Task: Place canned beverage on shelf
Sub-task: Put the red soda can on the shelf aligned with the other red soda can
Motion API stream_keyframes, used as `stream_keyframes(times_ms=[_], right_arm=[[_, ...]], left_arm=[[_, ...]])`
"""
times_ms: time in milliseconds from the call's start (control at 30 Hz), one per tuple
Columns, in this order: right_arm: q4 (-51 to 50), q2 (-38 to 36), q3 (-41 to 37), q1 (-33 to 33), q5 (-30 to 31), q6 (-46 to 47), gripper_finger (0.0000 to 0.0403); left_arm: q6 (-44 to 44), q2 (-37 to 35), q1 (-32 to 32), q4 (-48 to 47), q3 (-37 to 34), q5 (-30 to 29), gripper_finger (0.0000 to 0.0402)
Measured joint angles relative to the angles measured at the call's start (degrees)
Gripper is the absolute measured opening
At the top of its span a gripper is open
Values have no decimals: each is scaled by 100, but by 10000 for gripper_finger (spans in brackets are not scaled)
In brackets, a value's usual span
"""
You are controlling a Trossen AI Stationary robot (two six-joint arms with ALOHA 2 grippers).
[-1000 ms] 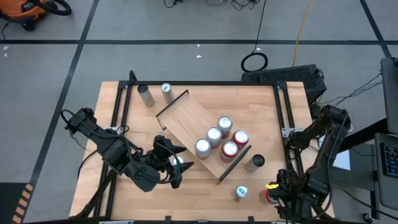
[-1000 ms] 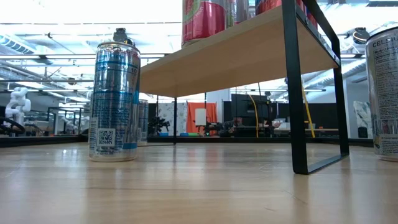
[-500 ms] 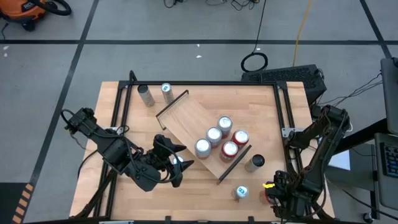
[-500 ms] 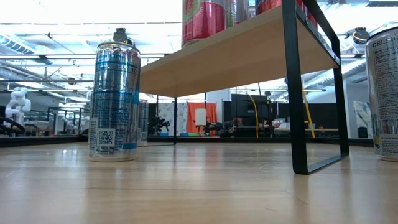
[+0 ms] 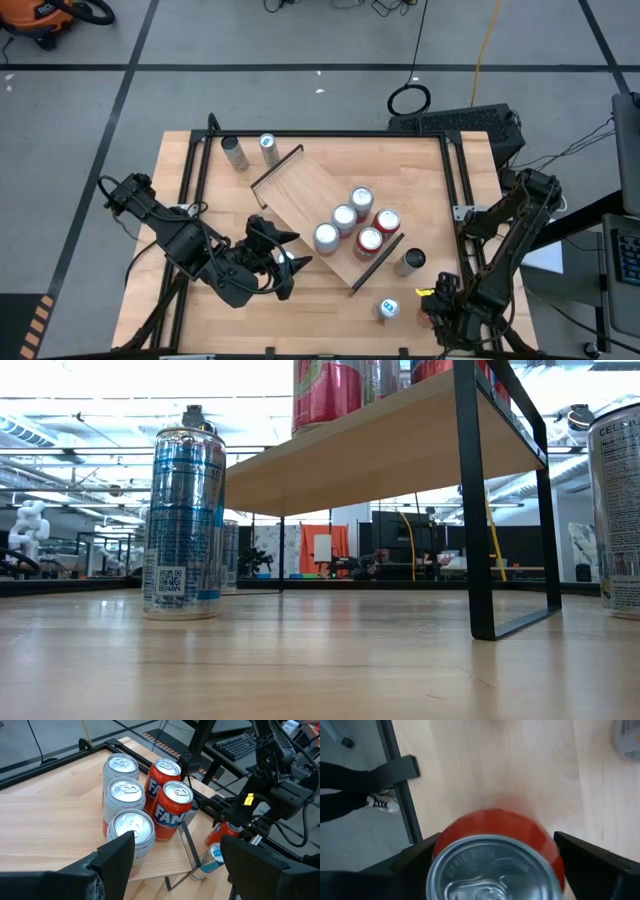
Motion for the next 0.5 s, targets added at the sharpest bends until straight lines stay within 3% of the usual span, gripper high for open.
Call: stream_keyframes(times_ms=[233,500], right_arm=[[41,-9,-28,0,-11,25,292],[46,8,351,-1,-44,121,280]], left_arm=[[-2,0,-1,0,0,0,293],[-2,0,-4,0,0,0,293]])
